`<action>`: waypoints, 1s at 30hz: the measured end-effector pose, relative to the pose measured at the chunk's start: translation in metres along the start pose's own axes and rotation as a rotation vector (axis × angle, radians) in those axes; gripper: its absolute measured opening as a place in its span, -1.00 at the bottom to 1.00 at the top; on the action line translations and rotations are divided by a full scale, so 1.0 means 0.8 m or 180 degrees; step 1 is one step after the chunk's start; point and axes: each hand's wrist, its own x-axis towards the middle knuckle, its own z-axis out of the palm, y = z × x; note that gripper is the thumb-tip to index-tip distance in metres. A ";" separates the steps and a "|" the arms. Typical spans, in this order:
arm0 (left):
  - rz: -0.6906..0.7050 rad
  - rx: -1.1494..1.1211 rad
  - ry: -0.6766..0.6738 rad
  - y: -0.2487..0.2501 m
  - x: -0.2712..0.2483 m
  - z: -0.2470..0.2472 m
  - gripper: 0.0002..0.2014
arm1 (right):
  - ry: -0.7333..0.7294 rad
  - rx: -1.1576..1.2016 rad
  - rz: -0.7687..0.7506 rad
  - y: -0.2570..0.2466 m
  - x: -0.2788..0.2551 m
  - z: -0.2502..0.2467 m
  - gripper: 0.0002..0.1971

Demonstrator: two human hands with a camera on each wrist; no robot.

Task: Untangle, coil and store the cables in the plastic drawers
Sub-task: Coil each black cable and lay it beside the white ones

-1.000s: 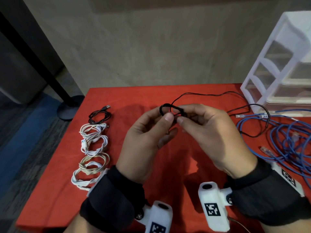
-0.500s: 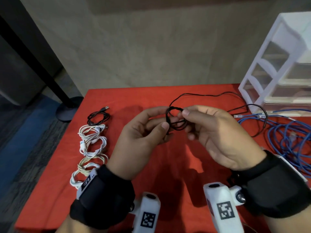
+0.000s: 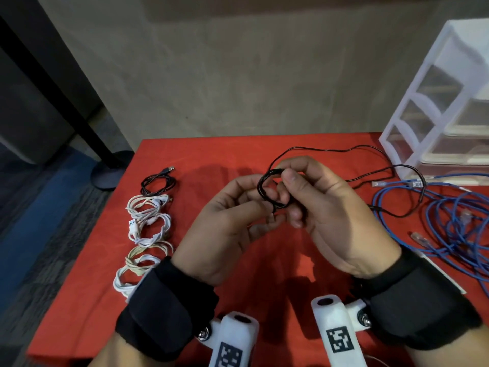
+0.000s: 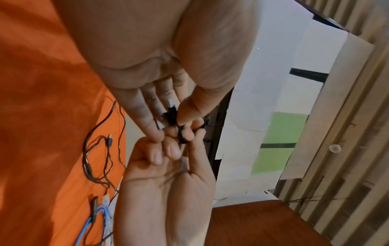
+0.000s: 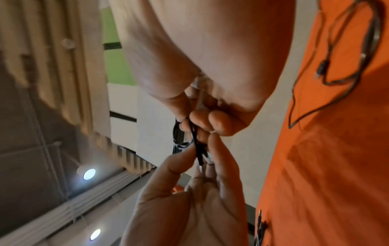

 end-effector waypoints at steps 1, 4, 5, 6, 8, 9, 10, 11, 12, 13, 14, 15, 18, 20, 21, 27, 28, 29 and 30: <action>0.0023 -0.0028 0.0029 0.001 0.000 0.000 -0.68 | 0.0002 -0.0131 -0.0059 0.000 0.000 0.000 -0.88; 0.0076 -0.0012 0.0117 0.011 -0.001 -0.005 -0.66 | 0.0031 -0.0405 -0.0223 0.001 0.002 -0.002 -0.90; 0.0062 0.0056 0.0112 0.014 -0.001 -0.005 -0.66 | 0.0035 -0.0423 -0.0240 0.001 0.002 -0.003 -0.90; 0.0048 0.0171 0.0109 0.016 -0.003 -0.006 -0.66 | 0.0041 -0.0436 -0.0247 0.000 0.003 -0.004 -0.90; 0.0065 0.0468 0.0171 0.019 -0.006 -0.004 -0.68 | 0.0073 -0.0590 -0.0297 0.000 0.004 -0.006 -0.89; 0.0111 0.0606 0.0237 0.019 -0.007 -0.002 -0.70 | 0.0078 -0.0719 -0.0346 0.000 0.004 -0.007 -0.89; 0.0169 0.0730 0.0302 0.019 -0.007 0.000 -0.73 | 0.0064 -0.0828 -0.0389 0.000 0.004 -0.008 -0.90; 0.0223 0.0824 0.0358 0.020 -0.006 0.002 -0.76 | 0.0040 -0.0908 -0.0412 0.000 0.004 -0.008 -0.90; 0.0246 0.0889 0.0386 0.020 -0.005 0.002 -0.78 | 0.0006 -0.0958 -0.0420 0.000 0.003 -0.009 -0.90; 0.0229 0.0915 0.0395 0.020 -0.005 0.002 -0.79 | -0.0047 -0.0988 -0.0412 0.000 0.003 -0.010 -0.90; 0.0176 0.0885 0.0399 0.020 -0.004 0.000 -0.80 | -0.0145 -0.1000 -0.0388 -0.001 0.003 -0.010 -0.90; 0.0099 0.0797 0.0400 0.020 -0.003 -0.002 -0.80 | -0.0297 -0.0996 -0.0344 -0.001 0.003 -0.011 -0.89; -0.0197 0.0438 0.0383 0.023 -0.003 -0.008 -0.83 | -0.0846 -0.0876 -0.0181 -0.005 0.005 -0.014 -0.79; -0.0380 0.0234 0.0274 0.025 -0.004 -0.007 -0.86 | -0.1086 -0.0627 -0.0068 -0.011 0.006 -0.019 -0.71; -0.0467 0.0136 0.0188 0.026 -0.005 -0.005 -0.87 | -0.1187 -0.0453 0.0005 -0.015 0.005 -0.022 -0.69; -0.0512 -0.0048 0.0062 0.029 -0.009 0.002 -0.81 | -0.1258 -0.0170 0.0088 -0.018 0.002 -0.026 -0.75; -0.0441 -0.0002 0.0113 0.027 -0.009 0.001 -0.84 | -0.1156 -0.0302 0.0036 -0.015 0.003 -0.026 -0.76; -0.0380 0.0076 0.0165 0.025 -0.010 0.000 -0.85 | -0.1060 -0.0433 -0.0011 -0.013 0.004 -0.026 -0.76; -0.0332 0.0172 0.0206 0.023 -0.011 -0.001 -0.84 | -0.0971 -0.0527 -0.0040 -0.011 0.005 -0.026 -0.76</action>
